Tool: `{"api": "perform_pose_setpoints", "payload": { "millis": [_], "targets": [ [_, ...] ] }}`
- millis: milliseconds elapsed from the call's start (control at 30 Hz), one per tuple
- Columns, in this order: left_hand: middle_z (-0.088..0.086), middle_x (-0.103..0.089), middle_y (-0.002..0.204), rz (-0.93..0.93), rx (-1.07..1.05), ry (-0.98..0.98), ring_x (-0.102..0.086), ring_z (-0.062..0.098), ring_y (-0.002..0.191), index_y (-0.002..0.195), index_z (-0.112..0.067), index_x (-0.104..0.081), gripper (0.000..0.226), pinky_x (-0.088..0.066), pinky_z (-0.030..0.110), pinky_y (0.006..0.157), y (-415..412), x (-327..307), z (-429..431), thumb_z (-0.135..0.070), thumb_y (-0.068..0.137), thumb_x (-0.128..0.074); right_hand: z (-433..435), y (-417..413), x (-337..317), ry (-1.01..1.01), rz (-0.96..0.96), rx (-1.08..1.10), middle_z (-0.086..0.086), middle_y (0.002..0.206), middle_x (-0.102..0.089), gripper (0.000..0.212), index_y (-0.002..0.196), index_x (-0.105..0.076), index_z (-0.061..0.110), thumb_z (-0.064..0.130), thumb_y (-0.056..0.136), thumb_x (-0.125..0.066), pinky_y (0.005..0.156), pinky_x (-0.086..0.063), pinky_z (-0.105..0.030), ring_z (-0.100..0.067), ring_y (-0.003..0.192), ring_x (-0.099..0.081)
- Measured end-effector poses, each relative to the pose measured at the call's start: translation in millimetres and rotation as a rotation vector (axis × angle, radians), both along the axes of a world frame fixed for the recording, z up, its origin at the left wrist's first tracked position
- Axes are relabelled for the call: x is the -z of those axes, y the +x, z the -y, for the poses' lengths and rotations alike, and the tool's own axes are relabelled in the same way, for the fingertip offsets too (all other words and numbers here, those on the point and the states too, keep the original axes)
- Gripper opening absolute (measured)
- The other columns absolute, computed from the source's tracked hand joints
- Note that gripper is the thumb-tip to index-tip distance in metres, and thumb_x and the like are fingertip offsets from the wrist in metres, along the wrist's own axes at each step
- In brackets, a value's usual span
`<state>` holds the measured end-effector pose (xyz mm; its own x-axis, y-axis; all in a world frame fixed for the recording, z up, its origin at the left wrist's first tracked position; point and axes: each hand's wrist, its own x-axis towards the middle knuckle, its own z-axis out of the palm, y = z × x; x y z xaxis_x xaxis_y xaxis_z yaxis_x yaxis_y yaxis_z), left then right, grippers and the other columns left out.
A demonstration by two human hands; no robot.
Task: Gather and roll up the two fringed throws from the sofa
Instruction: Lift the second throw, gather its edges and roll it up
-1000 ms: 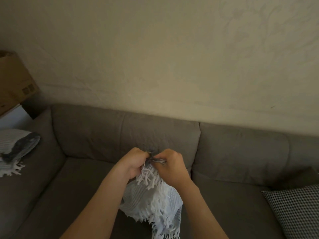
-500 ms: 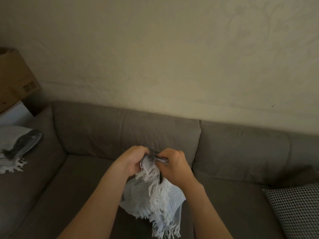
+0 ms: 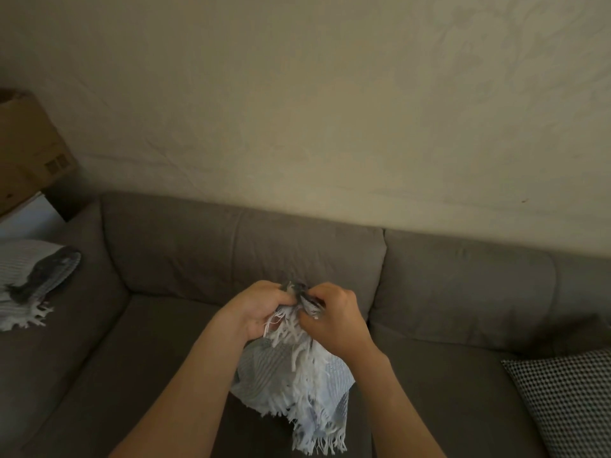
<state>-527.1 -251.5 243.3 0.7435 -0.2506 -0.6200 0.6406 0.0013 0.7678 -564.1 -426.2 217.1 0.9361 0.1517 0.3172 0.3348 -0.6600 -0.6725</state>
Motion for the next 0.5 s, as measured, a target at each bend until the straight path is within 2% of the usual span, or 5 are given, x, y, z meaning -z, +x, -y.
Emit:
{"api": "perform_pose_setpoints", "payload": {
  "millis": [67, 133, 300, 400, 500],
  "targets": [
    [0.032, -0.075, 0.1, 0.008, -0.009, -0.014, -0.076, 0.036, 0.082, 0.11, 0.015, -0.074, 0.019, -0.064, 0.041, 0.073, -3.4, -0.4, 3.5, 0.009, 0.094, -0.068, -0.5, 0.7, 0.4, 0.024, -0.011, 0.045, 0.004, 0.066, -0.058, 0.02, 0.069, -0.062, 0.013, 0.023, 0.079, -0.076, 0.055, -0.041, -0.027, -0.013, 0.061, -0.053],
    [0.029, -0.076, 0.095, 0.02, -0.011, -0.019, -0.076, 0.033, 0.077, 0.11, 0.015, -0.074, 0.017, -0.064, 0.037, 0.066, -5.4, -1.6, 6.2, 0.007, 0.096, -0.068, -1.1, 1.3, 1.5, 0.036, -0.014, 0.075, 0.006, 0.06, -0.054, 0.027, 0.065, -0.056, 0.015, 0.025, 0.08, -0.077, 0.053, -0.036, -0.022, -0.013, 0.057, -0.051],
    [0.031, -0.076, 0.11, 0.08, 0.037, 0.02, -0.076, 0.04, 0.1, 0.113, 0.011, -0.075, 0.018, -0.065, 0.042, 0.085, -3.9, -1.4, 3.3, 0.001, 0.1, -0.066, -4.6, 0.0, 3.6, 0.061, -0.03, 0.12, 0.007, 0.051, -0.042, 0.035, 0.059, -0.048, 0.019, 0.013, 0.084, -0.072, 0.049, -0.024, -0.013, -0.011, 0.048, -0.042],
    [0.029, -0.077, 0.106, 0.126, 0.03, 0.097, -0.077, 0.04, 0.101, 0.111, 0.007, -0.078, 0.017, -0.065, 0.045, 0.087, -0.6, -1.4, 1.2, 0.002, 0.096, -0.07, -1.8, 0.2, 5.2, 0.275, -0.145, 0.151, 0.008, 0.048, -0.052, 0.035, 0.059, -0.062, 0.022, 0.012, 0.089, -0.075, 0.048, -0.028, -0.014, -0.007, 0.045, -0.044],
    [0.022, -0.08, 0.098, 0.185, 0.045, 0.213, -0.079, 0.036, 0.095, 0.105, 0.0, -0.081, 0.015, -0.065, 0.046, 0.089, 4.2, 1.4, -0.4, -0.004, 0.093, -0.074, -1.0, -1.7, 6.3, 0.492, -0.308, 0.192, 0.005, 0.047, -0.046, 0.04, 0.055, -0.06, 0.02, 0.015, 0.091, -0.076, 0.051, -0.033, -0.027, -0.008, 0.047, -0.037]
  ]
}}
